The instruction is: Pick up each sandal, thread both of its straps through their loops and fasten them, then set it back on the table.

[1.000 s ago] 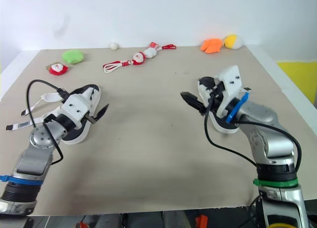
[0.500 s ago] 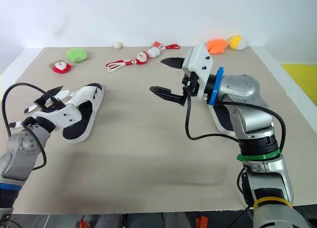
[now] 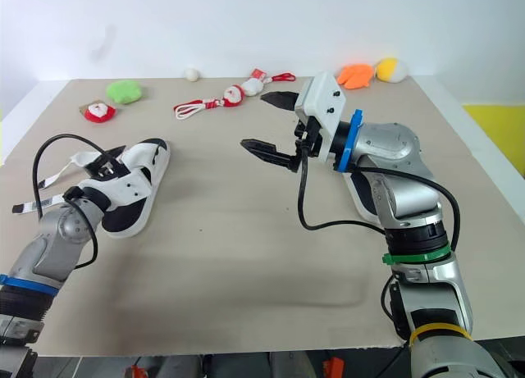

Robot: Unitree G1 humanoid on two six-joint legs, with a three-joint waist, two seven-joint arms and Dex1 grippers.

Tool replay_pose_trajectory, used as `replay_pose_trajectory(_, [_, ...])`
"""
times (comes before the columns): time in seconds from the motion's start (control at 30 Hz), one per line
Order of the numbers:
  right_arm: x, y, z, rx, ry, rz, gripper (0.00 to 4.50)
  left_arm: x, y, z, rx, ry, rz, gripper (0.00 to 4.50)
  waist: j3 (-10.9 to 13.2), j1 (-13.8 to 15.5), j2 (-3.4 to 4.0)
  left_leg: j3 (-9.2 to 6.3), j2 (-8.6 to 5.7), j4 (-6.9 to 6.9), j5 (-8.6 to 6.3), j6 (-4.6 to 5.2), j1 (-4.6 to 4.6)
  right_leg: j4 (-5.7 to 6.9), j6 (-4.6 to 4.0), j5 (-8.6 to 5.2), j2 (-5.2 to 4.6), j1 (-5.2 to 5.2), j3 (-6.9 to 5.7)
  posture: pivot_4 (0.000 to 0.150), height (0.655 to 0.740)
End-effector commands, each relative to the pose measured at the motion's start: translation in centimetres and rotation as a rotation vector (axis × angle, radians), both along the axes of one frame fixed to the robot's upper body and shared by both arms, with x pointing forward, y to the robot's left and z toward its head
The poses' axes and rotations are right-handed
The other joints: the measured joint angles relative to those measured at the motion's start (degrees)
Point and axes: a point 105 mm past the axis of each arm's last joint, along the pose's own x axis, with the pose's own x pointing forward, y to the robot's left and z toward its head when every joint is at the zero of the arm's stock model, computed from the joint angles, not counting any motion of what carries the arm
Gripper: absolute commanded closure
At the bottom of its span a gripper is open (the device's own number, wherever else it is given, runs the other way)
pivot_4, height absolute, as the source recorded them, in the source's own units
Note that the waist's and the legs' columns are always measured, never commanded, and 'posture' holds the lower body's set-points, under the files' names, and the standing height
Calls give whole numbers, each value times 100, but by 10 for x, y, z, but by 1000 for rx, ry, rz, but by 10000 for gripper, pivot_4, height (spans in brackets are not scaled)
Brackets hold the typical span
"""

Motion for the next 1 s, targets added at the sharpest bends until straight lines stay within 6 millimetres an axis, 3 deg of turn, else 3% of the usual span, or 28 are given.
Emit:
replay_pose_trajectory(0.03, [-10, -1, 20, 34, -50, 28, 0, 3, 0, 8, 13, -31, -13, 26070, 0, -4, 0, 0, 0, 0, 0, 0, 0, 0, 0, 0, -1, 0, 0, 1500, 7400])
replay_pose_trajectory(0.1, [-11, -2, 21, 50, -32, 34, 0, 3, 2, 6, 18, -25, -15, 35307, 0, 0, 0, 0, 0, 0, 0, 0, 1, 3, -1, 0, -1, 0, 0, 1500, 7400])
replay_pose_trajectory(0.2, [-13, -1, 20, 59, -2, 52, 0, 4, 3, 6, 18, -23, -17, 44581, 0, 3, 1, -1, -1, 1, 0, 0, 5, 7, -1, 0, -1, 3, 0, 1500, 7400])
replay_pose_trajectory(0.47, [-19, -2, 16, 85, 116, 97, 0, 5, -1, 11, 11, -49, -69, 44581, -1, 3, 1, -1, 0, 15, 6, -4, 8, 16, 2, 1, 0, 6, 0, 1500, 7400])
replay_pose_trajectory(0.53, [-19, -5, 18, 91, 132, 98, 0, 2, -13, 19, 39, -71, -153, 44581, -1, 3, 1, -1, 0, 16, 6, -4, 8, 16, 2, 2, 0, 5, 0, 1500, 7400])
replay_pose_trajectory(0.77, [-24, -21, 21, 88, 232, 146, 0, -25, -71, 44, 287, -144, -662, 44581, 0, 91, 0, -1, -5, 13, 6, -6, -7, 9, -1, 4, -5, -1, 0, 1500, 7400])
replay_pose_trajectory(1.0, [-35, -35, 13, 54, 334, 168, 0, -58, -112, 29, 473, -135, -1086, 44581, 1, 122, -1, 1, -10, 11, 5, -6, -10, 3, -1, 4, -11, 0, 1, 1500, 7400])
